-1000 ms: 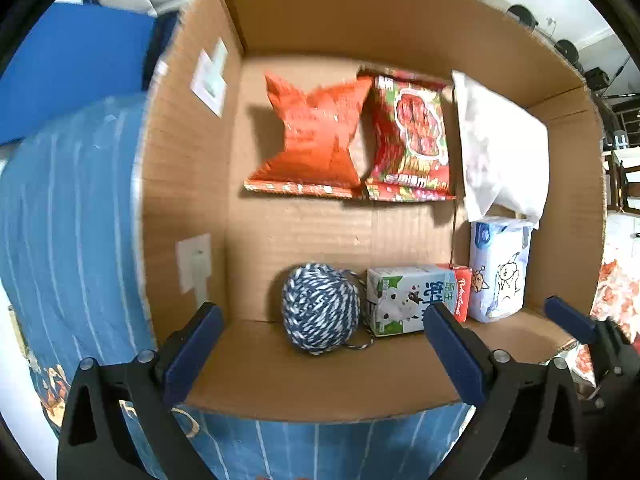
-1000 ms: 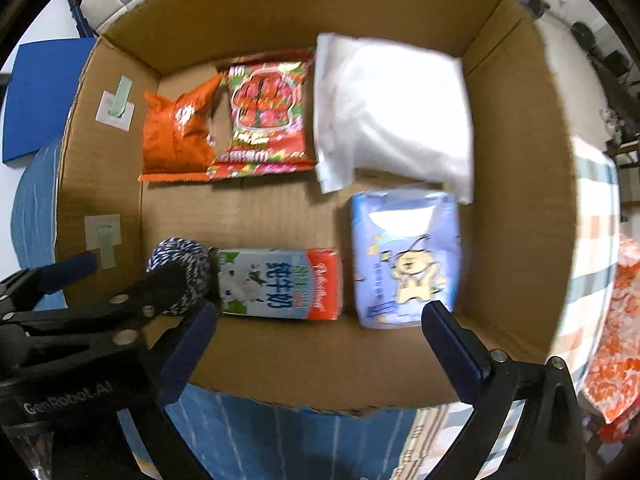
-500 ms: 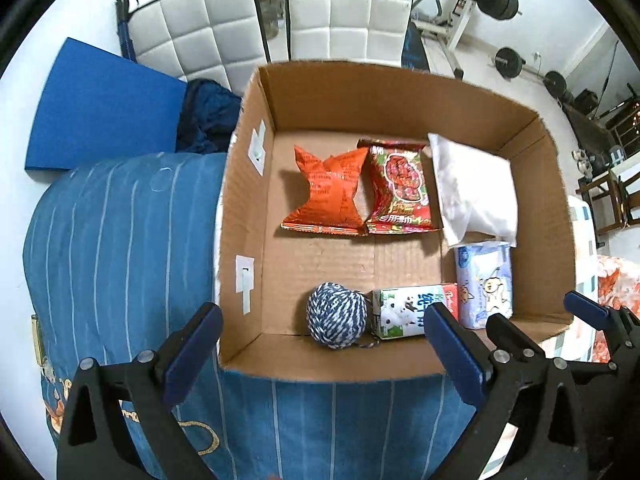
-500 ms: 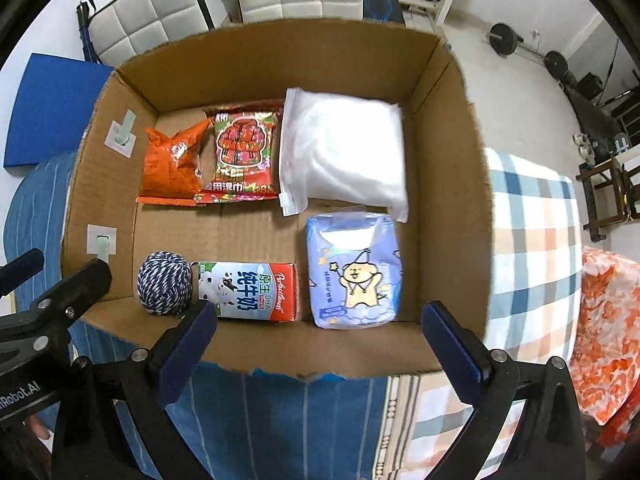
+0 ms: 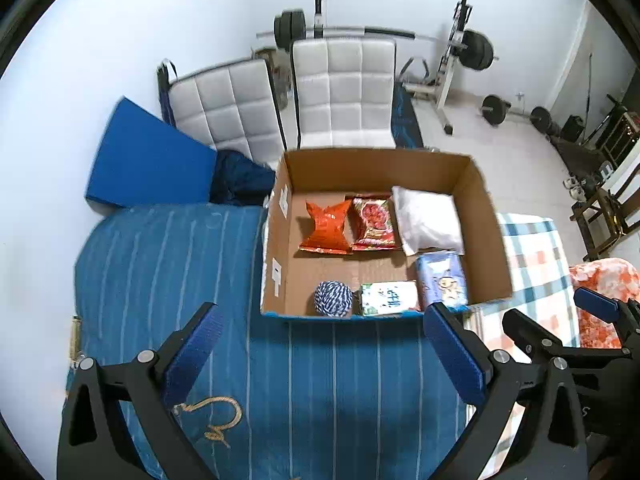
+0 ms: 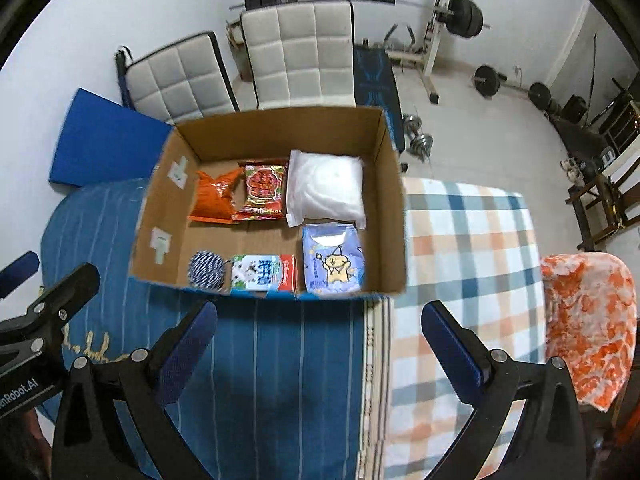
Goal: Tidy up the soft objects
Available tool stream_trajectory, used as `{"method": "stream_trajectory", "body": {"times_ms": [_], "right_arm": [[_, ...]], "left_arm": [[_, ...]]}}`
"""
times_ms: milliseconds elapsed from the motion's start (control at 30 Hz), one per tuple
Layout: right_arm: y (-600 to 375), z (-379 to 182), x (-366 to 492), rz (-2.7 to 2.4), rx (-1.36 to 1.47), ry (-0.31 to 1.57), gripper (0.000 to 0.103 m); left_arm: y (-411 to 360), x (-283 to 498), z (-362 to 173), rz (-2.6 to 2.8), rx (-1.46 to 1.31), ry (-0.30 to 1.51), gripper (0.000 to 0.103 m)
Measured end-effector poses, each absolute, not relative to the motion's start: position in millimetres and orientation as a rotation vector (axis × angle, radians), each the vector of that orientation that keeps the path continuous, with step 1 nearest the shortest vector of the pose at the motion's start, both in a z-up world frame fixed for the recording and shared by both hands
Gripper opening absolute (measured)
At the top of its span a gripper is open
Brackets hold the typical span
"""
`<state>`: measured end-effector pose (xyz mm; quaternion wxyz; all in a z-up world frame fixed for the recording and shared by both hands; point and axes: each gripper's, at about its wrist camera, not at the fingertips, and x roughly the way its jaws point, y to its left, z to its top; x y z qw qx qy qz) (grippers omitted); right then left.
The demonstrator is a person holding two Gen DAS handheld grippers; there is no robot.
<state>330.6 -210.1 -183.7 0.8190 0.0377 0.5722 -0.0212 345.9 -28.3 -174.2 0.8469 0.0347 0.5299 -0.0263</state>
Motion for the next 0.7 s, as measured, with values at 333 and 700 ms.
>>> {"method": "stream_trajectory", "body": {"times_ms": [333,700], "right_arm": [[-214,-89,221,-0.02,0.132,1.089,0.103],[-205,-17,127,0.007,0.139,0.993,0.103]], "left_arm": [[-20,256,-92,-0.08,0.037,0.984,0.103],[-10,187,-39,-0.093,0.021,0.923,0.103]]}}
